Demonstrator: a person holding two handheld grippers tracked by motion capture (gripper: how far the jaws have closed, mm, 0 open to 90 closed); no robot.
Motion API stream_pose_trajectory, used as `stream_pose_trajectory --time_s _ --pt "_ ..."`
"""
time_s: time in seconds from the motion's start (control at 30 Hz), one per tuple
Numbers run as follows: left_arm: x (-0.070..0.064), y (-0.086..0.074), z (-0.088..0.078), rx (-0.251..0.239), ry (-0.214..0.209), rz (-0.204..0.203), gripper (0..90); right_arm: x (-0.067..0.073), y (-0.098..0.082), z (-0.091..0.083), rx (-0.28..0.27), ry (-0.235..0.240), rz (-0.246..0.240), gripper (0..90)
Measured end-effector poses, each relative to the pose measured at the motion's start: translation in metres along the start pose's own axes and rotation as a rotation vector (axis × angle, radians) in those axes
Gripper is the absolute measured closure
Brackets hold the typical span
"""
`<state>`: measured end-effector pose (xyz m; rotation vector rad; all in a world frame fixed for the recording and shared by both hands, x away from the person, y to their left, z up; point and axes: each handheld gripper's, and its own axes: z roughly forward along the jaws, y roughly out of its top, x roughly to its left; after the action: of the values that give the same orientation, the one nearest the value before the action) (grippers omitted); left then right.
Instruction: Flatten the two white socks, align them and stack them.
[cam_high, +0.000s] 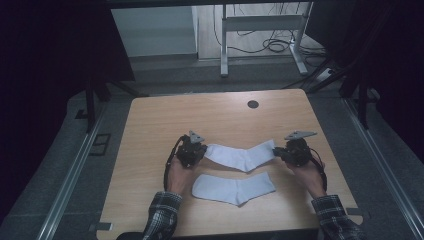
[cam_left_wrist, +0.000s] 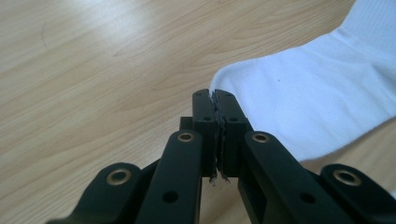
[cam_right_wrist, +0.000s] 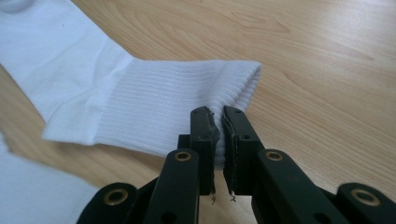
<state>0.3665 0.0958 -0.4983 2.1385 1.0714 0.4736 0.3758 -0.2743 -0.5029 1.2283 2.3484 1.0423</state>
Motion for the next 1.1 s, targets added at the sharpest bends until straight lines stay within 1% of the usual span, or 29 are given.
stream_pose_trajectory --time_s 0.17,0.2,0.37,0.53,0.63,0.87,1.03,1.1 --pt "-0.002 -0.006 -0.018 -0.018 -0.006 0.005 88.0 0.007 0.003 -0.011 -0.019 0.029 -0.007 83.0" --pt "-0.002 -0.008 -0.022 -0.023 -0.012 -0.002 88.0 0.008 0.003 -0.013 -0.023 0.034 -0.010 82.9" --pt "-0.005 -0.019 -0.039 -0.021 -0.028 0.008 88.0 0.019 0.000 -0.021 -0.030 0.061 -0.038 82.8" --pt "-0.011 -0.033 -0.051 -0.019 -0.036 0.012 88.0 0.030 -0.004 -0.030 -0.034 0.089 -0.064 82.8" --pt "-0.015 -0.042 -0.058 -0.012 -0.041 0.023 88.0 0.037 -0.008 -0.035 -0.029 0.105 -0.081 82.8" --pt "-0.022 -0.059 -0.072 -0.022 -0.053 0.014 88.0 0.053 -0.018 -0.043 -0.013 0.146 -0.096 82.8" --pt "-0.027 -0.067 -0.083 -0.027 -0.062 0.009 88.0 0.062 -0.023 -0.046 0.003 0.170 -0.103 82.8" --pt "-0.030 -0.071 -0.087 -0.028 -0.062 0.014 88.0 0.065 -0.026 -0.048 0.007 0.176 -0.106 82.8"
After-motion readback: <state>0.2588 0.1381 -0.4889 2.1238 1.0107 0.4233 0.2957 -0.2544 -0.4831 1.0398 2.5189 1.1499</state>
